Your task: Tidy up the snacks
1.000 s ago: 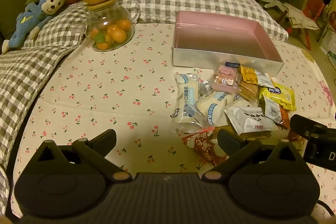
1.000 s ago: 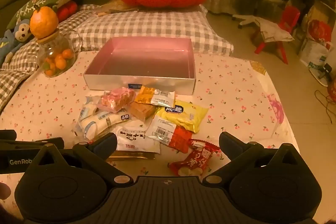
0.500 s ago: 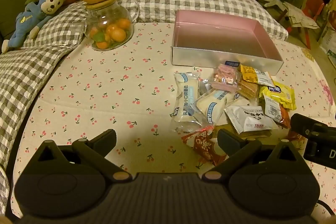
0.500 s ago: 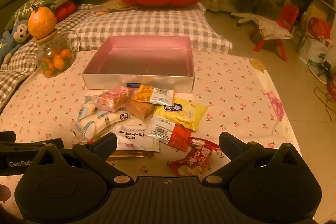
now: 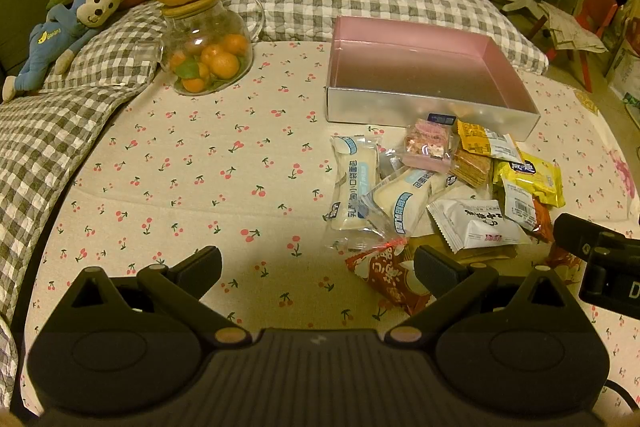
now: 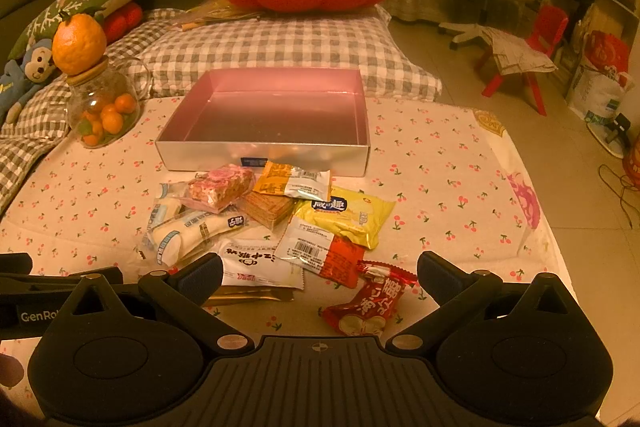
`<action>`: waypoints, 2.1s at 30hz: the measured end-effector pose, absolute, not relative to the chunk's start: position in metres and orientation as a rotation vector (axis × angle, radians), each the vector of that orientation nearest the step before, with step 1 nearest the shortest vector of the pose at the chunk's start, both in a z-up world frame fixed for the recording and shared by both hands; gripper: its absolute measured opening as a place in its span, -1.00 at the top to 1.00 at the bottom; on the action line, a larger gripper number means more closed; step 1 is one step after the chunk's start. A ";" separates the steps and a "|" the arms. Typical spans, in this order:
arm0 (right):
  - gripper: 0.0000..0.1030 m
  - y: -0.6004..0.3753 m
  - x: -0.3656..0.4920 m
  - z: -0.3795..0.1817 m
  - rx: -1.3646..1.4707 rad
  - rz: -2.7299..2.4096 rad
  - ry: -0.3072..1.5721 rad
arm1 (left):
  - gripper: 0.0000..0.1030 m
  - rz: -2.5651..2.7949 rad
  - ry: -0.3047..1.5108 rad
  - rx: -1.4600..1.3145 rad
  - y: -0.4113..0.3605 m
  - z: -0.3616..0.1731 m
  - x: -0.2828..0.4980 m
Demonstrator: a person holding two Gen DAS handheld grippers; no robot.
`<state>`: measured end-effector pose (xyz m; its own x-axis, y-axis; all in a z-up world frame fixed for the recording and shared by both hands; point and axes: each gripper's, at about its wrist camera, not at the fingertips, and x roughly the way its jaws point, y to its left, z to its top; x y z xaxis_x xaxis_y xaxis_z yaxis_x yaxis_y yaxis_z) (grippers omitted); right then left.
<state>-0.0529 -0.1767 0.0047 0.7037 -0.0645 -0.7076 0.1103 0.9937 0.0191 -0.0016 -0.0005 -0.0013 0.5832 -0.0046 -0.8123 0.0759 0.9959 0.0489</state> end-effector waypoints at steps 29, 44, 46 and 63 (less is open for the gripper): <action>-1.00 -0.178 -0.053 0.004 0.070 -0.110 0.789 | -0.99 -0.048 0.949 0.084 0.000 -0.002 -0.001; -1.00 -0.179 -0.054 0.005 0.073 -0.115 0.787 | -0.99 -0.046 0.960 0.076 -0.001 -0.005 -0.002; -1.00 -0.179 -0.053 0.005 0.071 -0.115 0.788 | -0.99 -0.044 0.959 0.072 0.000 -0.004 0.000; -1.00 -0.186 -0.043 0.001 0.142 -0.056 0.851 | -0.99 -0.022 0.926 0.085 0.005 -0.001 0.008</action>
<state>-0.0429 -0.1863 0.0006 0.6584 0.0079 -0.7526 0.1057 0.9891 0.1028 0.0079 0.0047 -0.0008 0.6010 0.0173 -0.7990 0.0556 0.9964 0.0634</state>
